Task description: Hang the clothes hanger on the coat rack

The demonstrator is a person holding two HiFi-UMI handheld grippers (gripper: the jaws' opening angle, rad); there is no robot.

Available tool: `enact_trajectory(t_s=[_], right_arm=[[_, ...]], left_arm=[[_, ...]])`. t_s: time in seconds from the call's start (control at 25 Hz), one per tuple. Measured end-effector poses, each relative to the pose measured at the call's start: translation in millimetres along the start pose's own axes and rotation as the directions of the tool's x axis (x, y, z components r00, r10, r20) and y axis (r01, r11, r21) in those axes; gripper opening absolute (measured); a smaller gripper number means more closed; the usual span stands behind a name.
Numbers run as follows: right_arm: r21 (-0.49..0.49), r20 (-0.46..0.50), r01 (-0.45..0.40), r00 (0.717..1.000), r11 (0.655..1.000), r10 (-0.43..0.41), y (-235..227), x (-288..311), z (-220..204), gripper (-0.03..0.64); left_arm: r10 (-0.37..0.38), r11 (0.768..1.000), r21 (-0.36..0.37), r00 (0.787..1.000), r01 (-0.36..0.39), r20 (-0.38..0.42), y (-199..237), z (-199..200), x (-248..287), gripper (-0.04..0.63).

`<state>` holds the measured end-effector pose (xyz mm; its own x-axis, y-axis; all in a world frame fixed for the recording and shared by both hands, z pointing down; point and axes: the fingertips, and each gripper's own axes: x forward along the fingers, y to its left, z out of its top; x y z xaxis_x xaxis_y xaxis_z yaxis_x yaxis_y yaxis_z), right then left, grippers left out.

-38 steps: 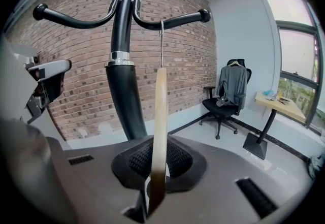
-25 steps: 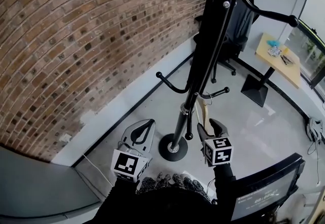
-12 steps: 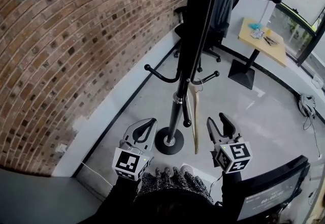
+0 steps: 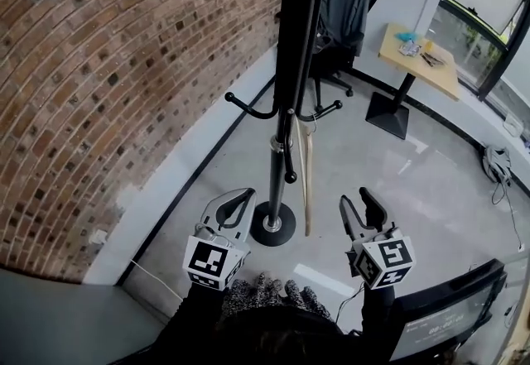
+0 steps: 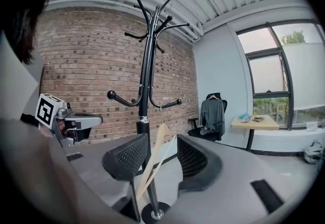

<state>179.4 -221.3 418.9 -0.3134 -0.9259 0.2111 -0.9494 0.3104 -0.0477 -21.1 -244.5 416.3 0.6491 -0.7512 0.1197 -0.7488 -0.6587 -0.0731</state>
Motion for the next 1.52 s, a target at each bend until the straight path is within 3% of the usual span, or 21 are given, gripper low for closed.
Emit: enact_trajectory(t_s=[0.28,0.68,1.52], right_arm=[[-0.028,-0.001,-0.055,0.998,0.998,0.055,9,-36,-7,0.178],[-0.058,0.026,-0.064,0.998,0.996,0.065,17,-100,-17,0.012],[-0.074,0.047,0.014,0.999,0.997,-0.011,19,-181,-31,0.009]], left_arm=[[0.036,0.999,0.006,0.999,-0.036,-0.008,-38,1,-25,0.009],[0.050,0.999,0.021,0.999,-0.050,-0.013,-97,2,-68,0.009],[0.024,0.998,0.056,1.000,-0.024,0.001,-158,4,-112,0.009]])
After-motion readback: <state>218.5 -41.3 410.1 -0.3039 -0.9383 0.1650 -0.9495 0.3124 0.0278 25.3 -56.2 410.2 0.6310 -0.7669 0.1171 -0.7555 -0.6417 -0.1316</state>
